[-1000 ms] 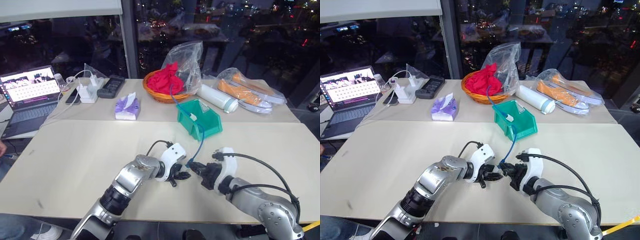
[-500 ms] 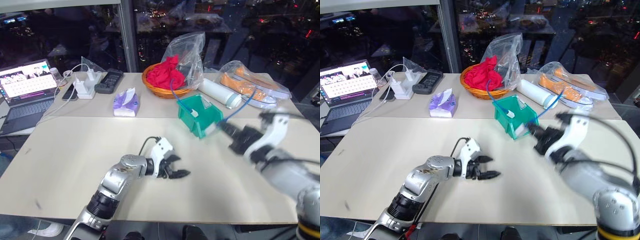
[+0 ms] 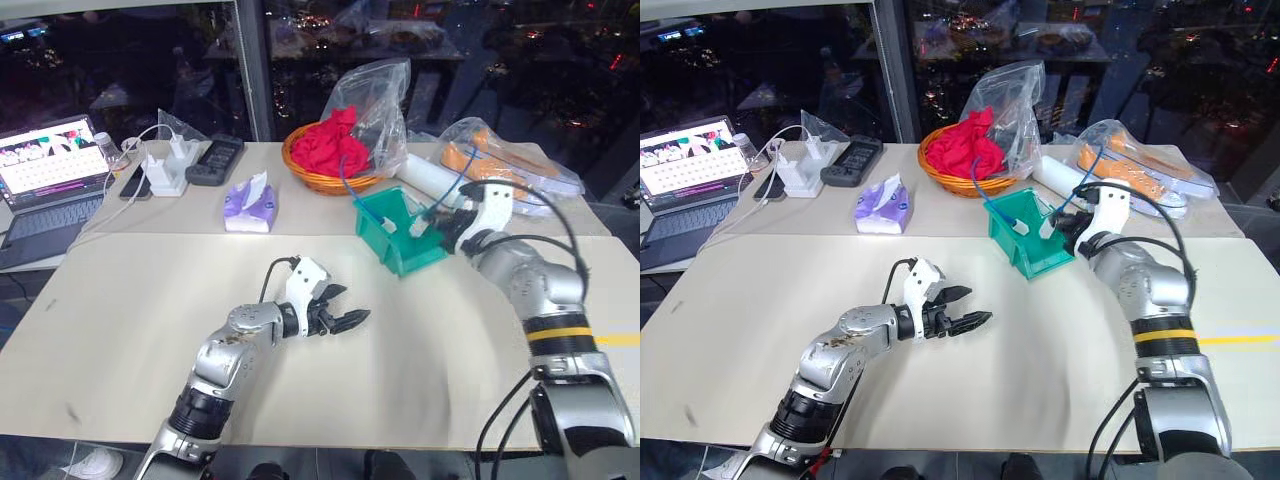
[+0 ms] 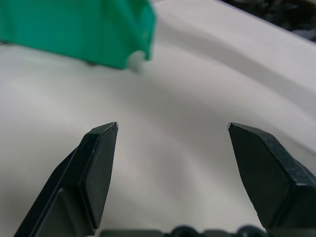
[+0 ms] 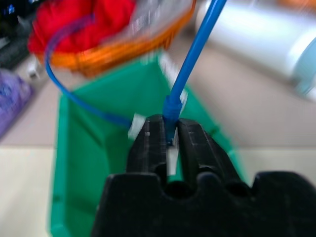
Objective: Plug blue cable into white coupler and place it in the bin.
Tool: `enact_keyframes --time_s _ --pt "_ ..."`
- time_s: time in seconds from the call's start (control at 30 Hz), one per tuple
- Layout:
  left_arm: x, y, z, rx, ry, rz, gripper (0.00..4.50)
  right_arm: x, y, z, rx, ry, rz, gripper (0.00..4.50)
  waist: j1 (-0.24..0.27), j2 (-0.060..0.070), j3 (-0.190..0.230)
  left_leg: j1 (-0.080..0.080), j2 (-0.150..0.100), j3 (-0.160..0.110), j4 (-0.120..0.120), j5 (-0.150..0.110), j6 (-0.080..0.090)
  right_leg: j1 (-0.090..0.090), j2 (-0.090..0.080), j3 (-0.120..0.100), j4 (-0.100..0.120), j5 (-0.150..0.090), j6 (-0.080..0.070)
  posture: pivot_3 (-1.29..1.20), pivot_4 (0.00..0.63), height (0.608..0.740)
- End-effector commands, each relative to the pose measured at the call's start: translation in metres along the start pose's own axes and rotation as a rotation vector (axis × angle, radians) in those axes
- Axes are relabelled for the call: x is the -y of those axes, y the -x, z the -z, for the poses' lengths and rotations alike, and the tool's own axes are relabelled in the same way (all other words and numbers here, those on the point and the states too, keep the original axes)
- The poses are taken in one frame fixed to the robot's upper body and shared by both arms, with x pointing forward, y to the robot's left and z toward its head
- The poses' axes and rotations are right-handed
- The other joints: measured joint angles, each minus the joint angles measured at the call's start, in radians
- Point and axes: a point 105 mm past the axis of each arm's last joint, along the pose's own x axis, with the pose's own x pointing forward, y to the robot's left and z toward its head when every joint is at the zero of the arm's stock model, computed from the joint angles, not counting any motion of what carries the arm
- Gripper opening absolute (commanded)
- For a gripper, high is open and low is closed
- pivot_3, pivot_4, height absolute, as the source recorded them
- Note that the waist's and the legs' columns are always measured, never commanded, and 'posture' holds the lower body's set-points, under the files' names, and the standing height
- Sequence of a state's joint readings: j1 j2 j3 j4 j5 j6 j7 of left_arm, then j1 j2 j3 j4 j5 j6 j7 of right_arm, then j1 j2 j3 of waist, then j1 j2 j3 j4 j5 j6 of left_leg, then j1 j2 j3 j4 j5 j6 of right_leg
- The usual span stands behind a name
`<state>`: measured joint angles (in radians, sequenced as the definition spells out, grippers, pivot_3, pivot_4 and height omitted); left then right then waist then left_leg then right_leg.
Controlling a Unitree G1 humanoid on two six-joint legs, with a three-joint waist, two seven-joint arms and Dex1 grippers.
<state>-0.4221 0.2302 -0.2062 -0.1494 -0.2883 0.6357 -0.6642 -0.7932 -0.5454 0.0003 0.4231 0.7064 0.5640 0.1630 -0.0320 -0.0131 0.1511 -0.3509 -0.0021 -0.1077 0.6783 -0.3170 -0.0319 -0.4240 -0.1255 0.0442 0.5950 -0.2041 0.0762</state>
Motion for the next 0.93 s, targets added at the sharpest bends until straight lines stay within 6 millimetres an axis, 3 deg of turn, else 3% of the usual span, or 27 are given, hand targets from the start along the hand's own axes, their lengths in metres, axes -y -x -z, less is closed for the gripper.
enact_keyframes --time_s 0.03,0.23,0.27,0.37,0.5,0.57,0.67,0.8,0.93 --pt "-0.008 0.003 -0.009 0.026 -0.027 -0.053 3.89 -0.011 -0.001 -0.028 0.092 0.038 -0.058 2.15 -0.002 0.001 0.001 -0.001 0.0 0.0 0.0 0.0 -0.001 -0.001 0.0 0.0 0.0 0.0 0.0 0.0 0.15 0.74" --pt "-0.024 0.009 -0.015 0.041 -0.113 -0.102 3.89 -0.02 0.026 -0.062 0.191 0.042 -0.106 4.14 -0.006 0.004 0.003 -0.002 0.0 0.0 0.0 0.001 -0.001 -0.001 -0.001 0.0 0.0 0.0 0.001 0.0 0.15 0.74" --pt "-0.03 0.014 -0.02 0.061 -0.116 -0.115 3.89 -0.022 0.041 -0.069 0.201 0.051 -0.133 4.4 -0.005 0.004 0.003 -0.002 0.0 0.0 0.0 0.001 -0.001 -0.001 -0.001 0.0 0.0 0.0 0.001 0.0 0.15 0.74" --pt "-0.05 0.032 -0.029 0.105 -0.145 -0.17 3.89 -0.034 0.096 -0.067 0.203 0.18 -0.257 4.4 0.014 0.004 0.003 -0.003 0.0 -0.001 0.0 0.001 -0.001 -0.001 -0.001 -0.002 0.0 0.0 0.001 0.0 0.15 0.74" --pt "-0.061 0.053 -0.017 0.073 -0.161 -0.17 3.89 -0.036 0.141 -0.026 0.116 0.381 -0.331 4.4 0.014 0.004 0.003 -0.002 -0.001 0.0 0.0 -0.002 0.003 0.0 -0.002 -0.003 0.0 0.0 0.001 0.0 0.15 0.74" --pt "-0.064 0.063 -0.009 0.059 -0.155 -0.176 3.89 -0.03 0.16 -0.002 0.04 0.361 -0.351 4.4 0.014 0.004 0.003 -0.001 -0.002 0.001 0.001 -0.003 0.004 0.0 -0.002 -0.002 0.0 0.0 0.001 0.0 0.15 0.74" --pt "-0.069 0.072 -0.004 0.065 -0.151 -0.199 3.89 -0.016 0.166 0.003 0.069 0.359 -0.272 4.4 0.01 0.004 0.003 0.0 -0.001 0.001 0.002 -0.003 0.005 0.001 -0.002 -0.002 0.0 0.001 0.001 0.0 0.15 0.74" --pt "-0.076 0.085 0.004 0.071 -0.101 -0.253 3.89 0.005 0.175 0.034 0.035 0.334 -0.158 4.4 0.017 0.003 0.004 0.006 0.0 0.001 0.002 -0.002 0.004 0.004 -0.001 -0.001 0.001 0.003 0.0 0.0 0.15 0.74" --pt "-0.08 0.089 0.014 0.004 -0.067 -0.255 3.89 0.017 0.176 0.034 0.079 0.299 -0.084 4.4 0.018 0.003 0.004 0.008 -0.001 0.001 0.002 -0.001 0.003 0.005 -0.001 0.001 0.004 0.004 -0.001 0.0 0.15 0.74"
